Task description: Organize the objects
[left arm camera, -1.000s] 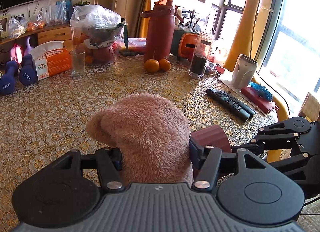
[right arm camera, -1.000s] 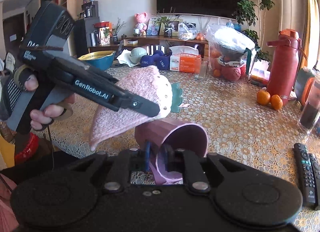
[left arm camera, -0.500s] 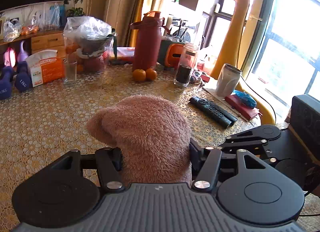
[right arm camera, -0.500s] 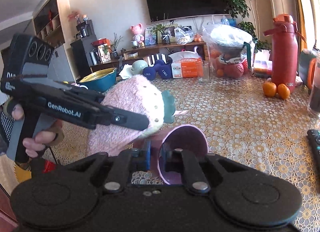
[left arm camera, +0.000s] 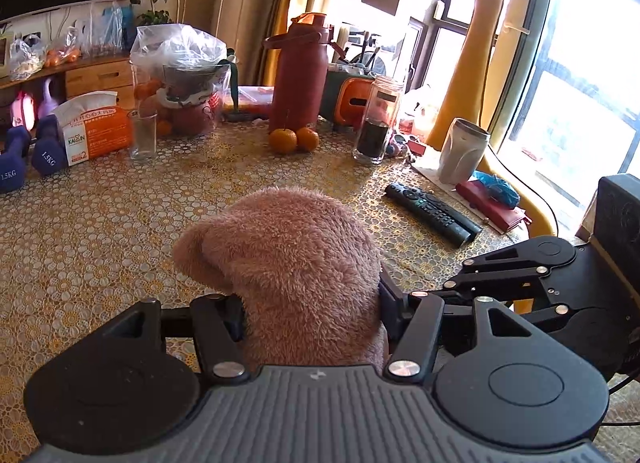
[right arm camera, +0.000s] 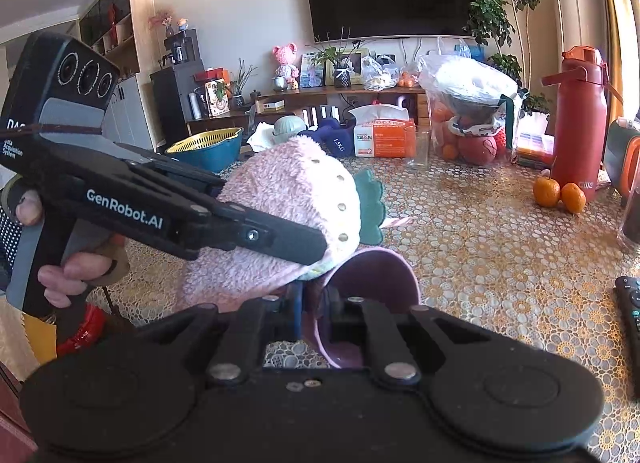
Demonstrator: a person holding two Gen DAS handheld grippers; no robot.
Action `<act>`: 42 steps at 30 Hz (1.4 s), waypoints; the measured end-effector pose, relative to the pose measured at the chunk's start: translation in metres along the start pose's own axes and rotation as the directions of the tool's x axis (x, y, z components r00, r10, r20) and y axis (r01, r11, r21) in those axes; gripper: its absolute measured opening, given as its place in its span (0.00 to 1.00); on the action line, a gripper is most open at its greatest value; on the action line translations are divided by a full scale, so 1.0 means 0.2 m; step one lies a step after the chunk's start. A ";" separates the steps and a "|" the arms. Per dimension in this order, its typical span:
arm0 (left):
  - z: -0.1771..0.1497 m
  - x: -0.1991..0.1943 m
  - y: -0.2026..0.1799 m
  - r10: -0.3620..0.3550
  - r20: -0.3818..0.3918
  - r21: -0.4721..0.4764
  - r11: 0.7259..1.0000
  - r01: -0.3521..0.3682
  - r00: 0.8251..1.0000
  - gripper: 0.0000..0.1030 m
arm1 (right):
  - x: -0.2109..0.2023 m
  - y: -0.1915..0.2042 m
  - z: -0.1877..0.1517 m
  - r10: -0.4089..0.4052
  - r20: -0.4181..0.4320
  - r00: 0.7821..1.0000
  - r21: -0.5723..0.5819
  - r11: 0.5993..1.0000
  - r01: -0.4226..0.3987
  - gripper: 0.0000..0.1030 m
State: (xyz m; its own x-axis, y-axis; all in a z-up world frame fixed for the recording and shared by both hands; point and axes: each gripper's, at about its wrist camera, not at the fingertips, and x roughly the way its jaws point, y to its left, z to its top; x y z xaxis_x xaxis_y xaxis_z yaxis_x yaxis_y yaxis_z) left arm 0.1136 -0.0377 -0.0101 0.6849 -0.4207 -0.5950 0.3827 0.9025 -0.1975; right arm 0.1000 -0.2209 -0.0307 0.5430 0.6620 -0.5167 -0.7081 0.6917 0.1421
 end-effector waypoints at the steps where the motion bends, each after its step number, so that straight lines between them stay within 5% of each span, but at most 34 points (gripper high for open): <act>1: -0.01 0.01 0.02 0.013 -0.005 -0.001 1.000 -0.013 1.000 0.58 | 0.00 0.00 0.00 -0.002 0.000 1.000 0.000 1.000 0.002 0.09; 13: -0.07 0.08 0.27 0.219 -0.099 -0.038 0.974 -0.224 0.971 0.58 | -0.01 0.03 0.00 0.007 0.000 1.000 -0.029 1.000 -0.007 0.08; 20: 0.05 -0.03 0.10 0.073 -0.001 -0.028 0.997 -0.073 0.997 0.58 | 0.00 0.02 0.00 0.011 -0.005 1.000 -0.043 0.999 -0.011 0.08; 26: 0.10 -0.04 -0.09 -0.032 0.025 0.038 0.999 0.031 0.999 0.58 | 0.00 0.03 0.00 0.011 -0.006 1.000 -0.047 0.999 -0.011 0.08; 42: -0.01 0.08 0.11 0.102 -0.047 -0.012 0.995 -0.103 0.994 0.58 | -0.01 -0.01 -0.01 0.006 -0.004 1.000 -0.034 0.999 -0.006 0.09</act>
State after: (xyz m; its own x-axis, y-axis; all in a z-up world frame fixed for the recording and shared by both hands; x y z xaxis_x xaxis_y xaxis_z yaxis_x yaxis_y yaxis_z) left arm 0.1313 -0.0237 -0.0256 0.6903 -0.3213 -0.6482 0.3024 0.9421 -0.1449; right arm 0.0986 -0.2242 -0.0306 0.5372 0.6647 -0.5193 -0.7261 0.6777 0.1163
